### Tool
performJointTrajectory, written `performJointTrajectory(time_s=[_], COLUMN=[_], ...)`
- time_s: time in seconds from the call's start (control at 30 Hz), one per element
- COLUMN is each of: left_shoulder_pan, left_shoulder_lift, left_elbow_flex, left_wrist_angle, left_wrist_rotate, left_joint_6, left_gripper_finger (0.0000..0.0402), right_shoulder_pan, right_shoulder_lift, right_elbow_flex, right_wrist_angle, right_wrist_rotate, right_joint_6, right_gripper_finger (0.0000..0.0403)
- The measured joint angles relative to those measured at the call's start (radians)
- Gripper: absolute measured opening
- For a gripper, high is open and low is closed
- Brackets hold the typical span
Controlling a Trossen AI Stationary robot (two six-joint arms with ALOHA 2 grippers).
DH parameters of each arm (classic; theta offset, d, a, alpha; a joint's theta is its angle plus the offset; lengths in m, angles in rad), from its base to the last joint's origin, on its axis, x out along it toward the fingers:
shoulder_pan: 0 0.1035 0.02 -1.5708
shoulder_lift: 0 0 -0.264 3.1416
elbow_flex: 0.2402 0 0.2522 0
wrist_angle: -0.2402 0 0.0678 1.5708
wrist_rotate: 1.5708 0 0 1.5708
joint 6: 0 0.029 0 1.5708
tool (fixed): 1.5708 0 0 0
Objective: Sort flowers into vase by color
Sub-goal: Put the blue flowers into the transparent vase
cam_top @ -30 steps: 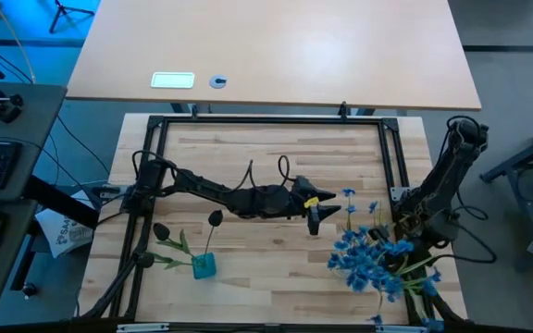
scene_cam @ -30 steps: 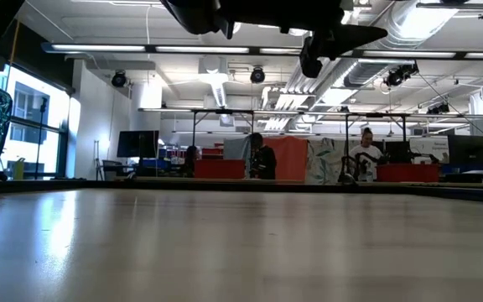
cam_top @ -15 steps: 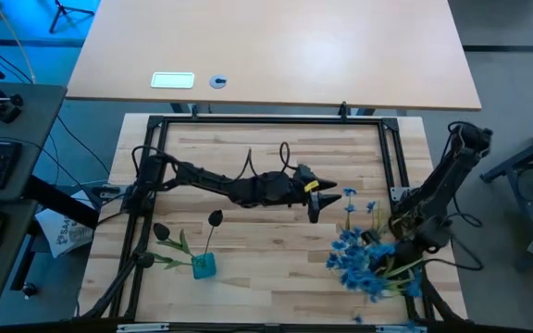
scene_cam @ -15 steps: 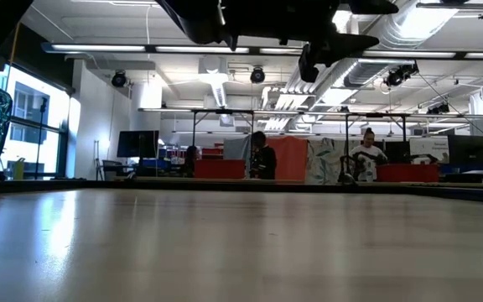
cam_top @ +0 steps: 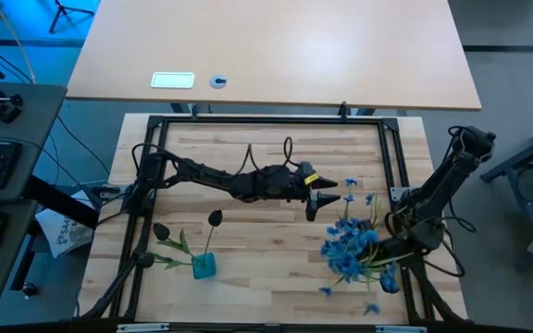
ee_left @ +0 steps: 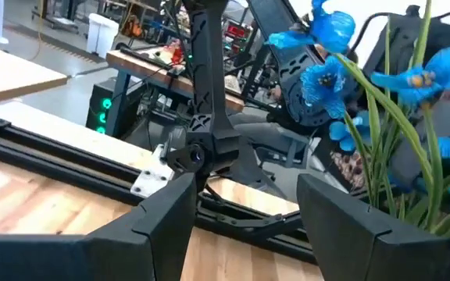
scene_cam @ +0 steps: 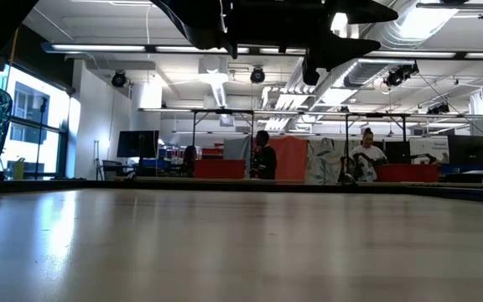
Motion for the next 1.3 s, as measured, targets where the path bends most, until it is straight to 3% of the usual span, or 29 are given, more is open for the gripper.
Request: performJointTrajectory(time_s=[0.23,0.37,0.53,0.63,0.83,1.13,1.3], left_shoulder_pan=[-0.001,0.000,0.000,0.000,0.000,-0.072,-0.119], left_shoulder_lift=[0.000,0.000,0.000,0.000,0.000,0.000,0.000], left_elbow_flex=[0.000,0.000,0.000,0.000,0.000,0.000,0.000], left_wrist_angle=[-0.018,-0.015,-0.014,-0.012,-0.004,-0.155,-0.200], left_wrist_rotate=[0.000,0.001,0.000,0.000,-0.001,-0.027,-0.104], left_joint_6=[0.011,0.011,0.008,0.000,-0.021,0.060,0.148], left_gripper_finger=[0.0209,0.0209,0.0209,0.0209,0.0209,0.0209,0.0209], right_shoulder_pan=[0.112,0.229,0.311,0.294,0.232,0.143,0.120], right_shoulder_lift=[-0.051,-0.140,-0.245,-0.274,-0.275,-0.270,-0.265], right_elbow_flex=[0.041,0.041,-0.010,-0.082,-0.192,-0.218,-0.218], right_wrist_angle=[-0.121,-0.223,-0.220,-0.118,0.229,0.255,0.253], right_wrist_rotate=[-0.035,0.088,0.252,0.270,0.258,0.118,0.091], right_joint_6=[0.058,0.131,0.053,0.026,-0.191,-0.133,-0.127], right_gripper_finger=[0.0000,0.0000,0.0000,0.0000,0.0000,0.0000,0.0000])
